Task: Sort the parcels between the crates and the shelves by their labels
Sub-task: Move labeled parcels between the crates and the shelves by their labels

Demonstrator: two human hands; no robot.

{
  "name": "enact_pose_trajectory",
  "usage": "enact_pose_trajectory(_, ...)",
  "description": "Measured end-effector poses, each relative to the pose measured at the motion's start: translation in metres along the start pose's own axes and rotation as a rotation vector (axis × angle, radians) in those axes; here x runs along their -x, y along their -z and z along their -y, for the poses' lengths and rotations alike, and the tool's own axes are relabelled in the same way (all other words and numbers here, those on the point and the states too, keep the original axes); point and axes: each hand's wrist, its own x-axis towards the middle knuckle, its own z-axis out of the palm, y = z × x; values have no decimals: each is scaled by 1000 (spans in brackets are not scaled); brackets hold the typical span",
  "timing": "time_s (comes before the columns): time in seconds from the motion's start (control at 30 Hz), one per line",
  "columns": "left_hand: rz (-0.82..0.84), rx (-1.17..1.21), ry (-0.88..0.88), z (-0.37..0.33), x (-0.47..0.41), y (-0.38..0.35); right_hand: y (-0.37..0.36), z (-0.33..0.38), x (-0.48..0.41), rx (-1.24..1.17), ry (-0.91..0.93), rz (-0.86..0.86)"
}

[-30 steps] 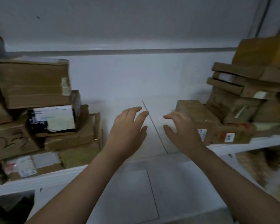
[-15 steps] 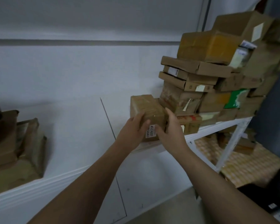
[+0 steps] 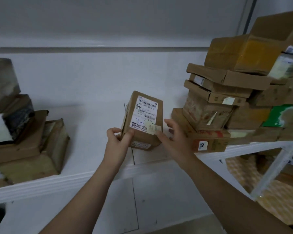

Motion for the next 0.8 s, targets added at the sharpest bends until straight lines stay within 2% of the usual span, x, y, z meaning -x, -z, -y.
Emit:
enact_pose_trajectory(0.1, 41, 143, -26, 6, 14, 11, -14, -4, -2, -258, -147, 159)
enact_pose_trajectory(0.2, 45, 187, -59, 5, 22, 20, -25, -6, -3, -354, -89, 201)
enact_pose_trajectory(0.5, 27, 208, -76, 0, 29, 32, -34, -5, -2, -327, -23, 219)
enact_pose_trajectory(0.8, 120, 209, -73, -4, 27, 36, -34, -3, 10, -336, 1, 130)
